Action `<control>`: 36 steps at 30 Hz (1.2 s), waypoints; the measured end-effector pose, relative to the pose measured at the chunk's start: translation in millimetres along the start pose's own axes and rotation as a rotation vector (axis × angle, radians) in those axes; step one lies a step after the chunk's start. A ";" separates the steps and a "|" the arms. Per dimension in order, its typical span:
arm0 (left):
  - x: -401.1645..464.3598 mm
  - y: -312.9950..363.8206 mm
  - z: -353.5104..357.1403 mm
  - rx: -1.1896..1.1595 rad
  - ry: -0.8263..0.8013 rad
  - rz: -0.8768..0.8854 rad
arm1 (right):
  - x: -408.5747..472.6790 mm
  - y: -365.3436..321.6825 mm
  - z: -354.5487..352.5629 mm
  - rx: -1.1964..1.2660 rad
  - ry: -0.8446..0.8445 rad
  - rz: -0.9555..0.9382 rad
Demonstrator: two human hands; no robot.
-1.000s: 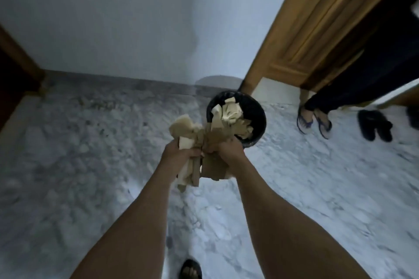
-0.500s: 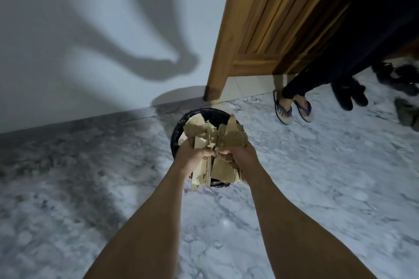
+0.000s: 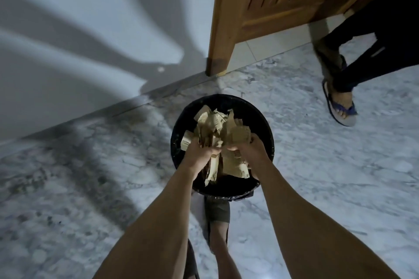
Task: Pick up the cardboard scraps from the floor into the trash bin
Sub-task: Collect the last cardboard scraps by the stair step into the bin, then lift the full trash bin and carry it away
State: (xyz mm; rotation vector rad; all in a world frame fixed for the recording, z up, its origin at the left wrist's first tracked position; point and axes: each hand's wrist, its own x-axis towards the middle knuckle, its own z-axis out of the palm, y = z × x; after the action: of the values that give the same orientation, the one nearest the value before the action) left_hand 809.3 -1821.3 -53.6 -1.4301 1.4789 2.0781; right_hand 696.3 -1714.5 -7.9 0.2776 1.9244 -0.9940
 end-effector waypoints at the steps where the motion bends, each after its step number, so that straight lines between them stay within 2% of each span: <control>1: 4.6 1.1 0.8 -0.001 0.004 -0.029 | 4.0 -2.7 -0.6 -0.026 -0.014 0.010; 5: 12.5 7.2 1.1 0.032 0.109 -0.086 | 14.6 -13.0 -6.4 -0.121 -0.082 0.066; 9: 18.7 11.3 -8.4 0.271 0.281 -0.093 | 22.2 -17.8 -13.4 -0.195 -0.040 0.080; 11: 17.5 15.7 -14.7 0.347 0.395 -0.066 | 24.5 -17.8 -20.5 -0.248 0.068 0.025; 14: 15.1 23.8 -21.5 0.607 0.602 -0.011 | 25.1 -16.6 -39.4 -0.414 0.329 -0.068; 16: 15.0 27.0 -21.8 0.697 0.666 -0.079 | 31.6 -10.8 -51.8 -0.447 0.419 -0.061; 19: 18.9 23.1 -22.0 0.672 0.597 -0.196 | 39.7 3.5 -68.2 -0.481 0.322 0.107; 22: 24.3 14.9 -24.8 0.684 0.578 -0.181 | 41.3 21.4 -76.1 -0.414 0.125 0.234; 24: 27.4 10.1 -29.5 0.702 0.583 -0.171 | 40.9 32.3 -77.7 -0.342 0.073 0.257; 30: 17.7 18.6 -49.6 0.808 0.525 -0.096 | 34.1 51.1 -93.8 -0.172 0.158 0.182; 36: -36.3 55.7 -40.7 0.753 0.387 -0.031 | -40.6 33.8 -130.6 -0.034 0.196 0.177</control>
State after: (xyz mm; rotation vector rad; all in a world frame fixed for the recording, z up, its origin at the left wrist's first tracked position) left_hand 815.3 -1868.6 8.1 -1.5257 2.0478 1.0310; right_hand 654.9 -1588.5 39.7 0.5328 2.0507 -0.8414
